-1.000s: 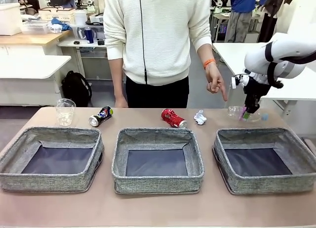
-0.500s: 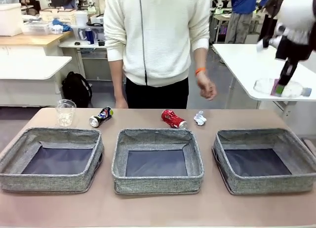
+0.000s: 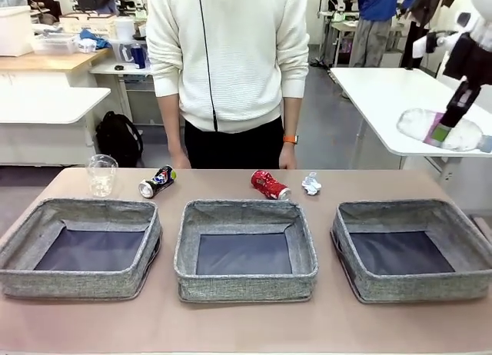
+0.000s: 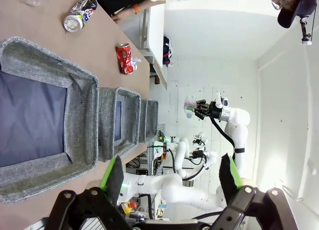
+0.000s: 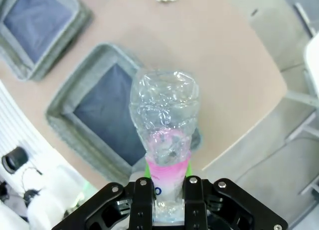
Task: Sort the waste into the appropriate baskets.
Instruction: Pick up the waste item pointed out by the person.
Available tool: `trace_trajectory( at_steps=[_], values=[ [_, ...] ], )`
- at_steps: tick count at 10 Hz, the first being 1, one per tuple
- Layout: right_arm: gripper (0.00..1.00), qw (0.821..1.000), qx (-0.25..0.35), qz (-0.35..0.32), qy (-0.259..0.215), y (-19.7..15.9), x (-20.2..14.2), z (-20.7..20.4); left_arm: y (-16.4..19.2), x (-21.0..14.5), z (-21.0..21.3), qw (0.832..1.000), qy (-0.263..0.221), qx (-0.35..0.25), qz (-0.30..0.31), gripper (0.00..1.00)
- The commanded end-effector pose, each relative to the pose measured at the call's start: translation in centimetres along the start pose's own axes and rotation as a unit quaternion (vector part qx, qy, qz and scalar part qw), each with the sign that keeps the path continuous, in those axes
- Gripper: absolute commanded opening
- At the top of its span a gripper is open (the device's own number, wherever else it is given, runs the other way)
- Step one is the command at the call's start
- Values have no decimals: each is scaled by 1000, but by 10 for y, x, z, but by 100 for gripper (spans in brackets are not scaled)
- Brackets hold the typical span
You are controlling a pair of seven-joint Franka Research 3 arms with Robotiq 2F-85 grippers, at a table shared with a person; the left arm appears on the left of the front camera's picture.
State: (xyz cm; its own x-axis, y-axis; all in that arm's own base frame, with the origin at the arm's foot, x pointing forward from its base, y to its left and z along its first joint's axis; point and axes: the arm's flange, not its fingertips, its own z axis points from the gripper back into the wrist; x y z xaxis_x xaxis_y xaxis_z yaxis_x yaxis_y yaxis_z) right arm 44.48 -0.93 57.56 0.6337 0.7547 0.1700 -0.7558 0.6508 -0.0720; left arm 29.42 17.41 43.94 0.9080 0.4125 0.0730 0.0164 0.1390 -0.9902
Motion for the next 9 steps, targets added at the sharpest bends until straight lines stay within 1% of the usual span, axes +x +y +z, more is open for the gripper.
trace_trajectory(
  at_steps=[1,2,3,5,6,7,8,9],
  values=[
    [21,1000,-1,1,-11,10,0,7,-1,-2,1,1000,5,-5,-10,100],
    [21,1000,-3,-6,-11,19,17,14,-1,-2,1,1000,5,-5,-10,100],
    [21,999,-5,-48,4,33,31,28,-1,-2,1,1000,5,-5,-10,100],
    [21,983,-8,-170,69,75,64,60,-1,-2,1,1000,5,-5,-10,100],
    [21,968,10,-245,61,97,87,74,-1,-2,1,1000,5,-5,-10,100],
    [21,950,12,-306,65,117,106,81,-1,-2,1,1000,5,-5,-10,100],
    [21,939,5,-338,59,142,127,86,-1,-2,1,1000,5,-5,-10,100],
    [21,940,9,-337,55,167,147,89,-1,-2,1,1000,5,-5,-10,100]
  ],
)
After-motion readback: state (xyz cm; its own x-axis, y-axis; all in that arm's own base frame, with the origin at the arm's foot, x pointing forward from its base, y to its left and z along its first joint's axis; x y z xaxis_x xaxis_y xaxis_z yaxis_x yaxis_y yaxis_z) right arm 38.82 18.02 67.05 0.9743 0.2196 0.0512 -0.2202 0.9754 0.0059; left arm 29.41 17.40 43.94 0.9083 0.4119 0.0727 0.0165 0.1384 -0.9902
